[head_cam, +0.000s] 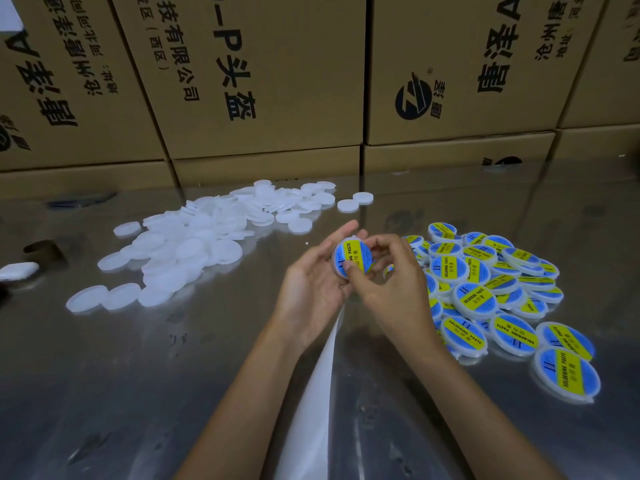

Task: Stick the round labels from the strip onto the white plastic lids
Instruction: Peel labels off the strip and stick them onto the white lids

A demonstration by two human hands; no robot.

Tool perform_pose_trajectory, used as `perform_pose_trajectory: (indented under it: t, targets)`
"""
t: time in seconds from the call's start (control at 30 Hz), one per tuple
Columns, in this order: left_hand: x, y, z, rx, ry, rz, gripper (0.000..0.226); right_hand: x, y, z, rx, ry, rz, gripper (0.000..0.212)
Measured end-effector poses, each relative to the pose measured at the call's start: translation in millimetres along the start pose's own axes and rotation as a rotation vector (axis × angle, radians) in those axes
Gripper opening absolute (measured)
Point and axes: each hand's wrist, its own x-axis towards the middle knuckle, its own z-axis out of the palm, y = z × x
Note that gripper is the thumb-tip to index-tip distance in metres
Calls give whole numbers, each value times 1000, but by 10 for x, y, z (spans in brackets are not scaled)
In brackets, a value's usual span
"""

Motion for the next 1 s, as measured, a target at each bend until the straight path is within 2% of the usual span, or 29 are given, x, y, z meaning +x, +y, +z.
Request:
perform_pose_trajectory:
  t: [0.1,0.13,0.3,0.43,0.63,0.83,1.0]
  targets:
    - [-5,23,-16,-88,-14,7,48,20,24,-23,-36,40,47,59]
    - [-9,30,-12,-104,-24,8,48,26,25,-26,-47,45,54,60]
    - [-30,-3,44,-95,-64,0,48,11,23,-15,-134,32,7,52]
    - [-32,-9,51,-95,-85,-12,47,16,32,-14,-107,72,-45,39]
    - [-30,-37,50,-97,-105,-46,48,48,66,-37,-98,143,-65,32]
    - [-34,-39,52,-98,-75,-50,48,46,90,-38,-129,143,-27,41]
    - [-33,-54,71,-49,-44,-52,51,5,70,-15,-294,93,-2,59]
